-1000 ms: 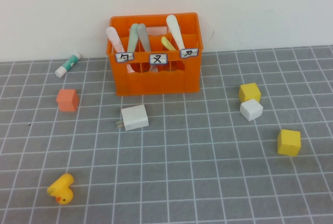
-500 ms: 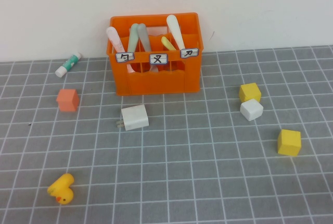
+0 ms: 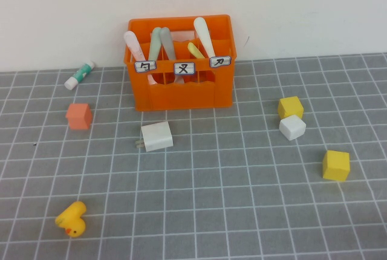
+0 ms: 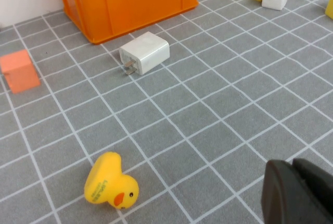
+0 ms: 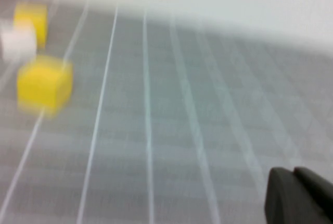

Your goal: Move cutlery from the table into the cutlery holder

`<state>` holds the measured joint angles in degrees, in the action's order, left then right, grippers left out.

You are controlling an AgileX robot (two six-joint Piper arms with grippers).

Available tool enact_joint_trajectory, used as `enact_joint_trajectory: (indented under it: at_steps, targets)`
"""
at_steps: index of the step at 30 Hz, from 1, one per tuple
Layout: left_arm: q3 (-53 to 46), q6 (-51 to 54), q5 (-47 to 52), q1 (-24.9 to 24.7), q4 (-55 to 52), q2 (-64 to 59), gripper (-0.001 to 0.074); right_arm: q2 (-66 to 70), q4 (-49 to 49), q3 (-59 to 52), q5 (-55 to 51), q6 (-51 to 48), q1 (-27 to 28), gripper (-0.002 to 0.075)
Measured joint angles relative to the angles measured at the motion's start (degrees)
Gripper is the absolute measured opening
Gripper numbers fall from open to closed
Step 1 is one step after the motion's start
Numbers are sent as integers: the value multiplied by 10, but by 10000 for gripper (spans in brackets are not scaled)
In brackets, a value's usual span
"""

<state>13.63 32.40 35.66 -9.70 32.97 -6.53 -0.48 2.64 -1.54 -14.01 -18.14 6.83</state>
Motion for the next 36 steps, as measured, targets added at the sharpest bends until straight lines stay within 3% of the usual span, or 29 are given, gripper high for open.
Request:
enact_joint_trajectory:
  at_steps: [2,11,20,27,36]
  targets:
    - [0,0,0,0,0,0,-1,-1,-16,-1,-45,34,1,-1]
    - [0,0,0,0,0,0,-1,-3,-21,0,-48,64,38,-1]
    - [0,0,0,0,0,0,-1,-3,-21,0,-49,111,38,-1]
    - [0,0,0,0,0,0,-1,-3,-21,0,-49,122,-9,-1]
    - [0,1,0,0,0,0,-1,-3,-21,0,-49,127,-14,-1]
